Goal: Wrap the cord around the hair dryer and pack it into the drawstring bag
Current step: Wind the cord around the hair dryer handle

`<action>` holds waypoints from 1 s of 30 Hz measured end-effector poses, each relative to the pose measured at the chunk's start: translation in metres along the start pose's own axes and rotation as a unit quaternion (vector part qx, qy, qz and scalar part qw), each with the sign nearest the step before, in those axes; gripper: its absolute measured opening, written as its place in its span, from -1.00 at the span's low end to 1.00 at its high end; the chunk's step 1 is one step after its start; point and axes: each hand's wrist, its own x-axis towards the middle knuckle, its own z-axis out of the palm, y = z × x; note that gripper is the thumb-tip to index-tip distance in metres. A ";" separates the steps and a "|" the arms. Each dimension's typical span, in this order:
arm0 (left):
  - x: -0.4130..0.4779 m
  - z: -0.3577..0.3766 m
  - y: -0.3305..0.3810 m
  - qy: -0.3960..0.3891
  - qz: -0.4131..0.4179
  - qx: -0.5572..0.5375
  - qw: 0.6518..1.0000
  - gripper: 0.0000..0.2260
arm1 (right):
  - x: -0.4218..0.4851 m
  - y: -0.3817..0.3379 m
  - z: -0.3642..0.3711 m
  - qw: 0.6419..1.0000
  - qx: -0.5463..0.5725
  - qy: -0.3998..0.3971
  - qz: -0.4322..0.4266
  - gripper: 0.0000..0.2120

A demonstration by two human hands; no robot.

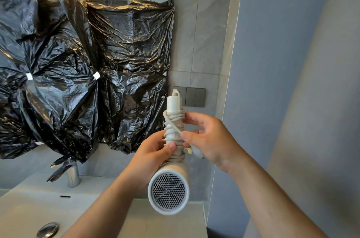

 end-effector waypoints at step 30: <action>-0.007 -0.014 -0.013 0.061 -0.045 -0.110 0.991 -0.61 | -0.001 0.072 0.022 0.923 0.171 -0.156 0.308 -0.33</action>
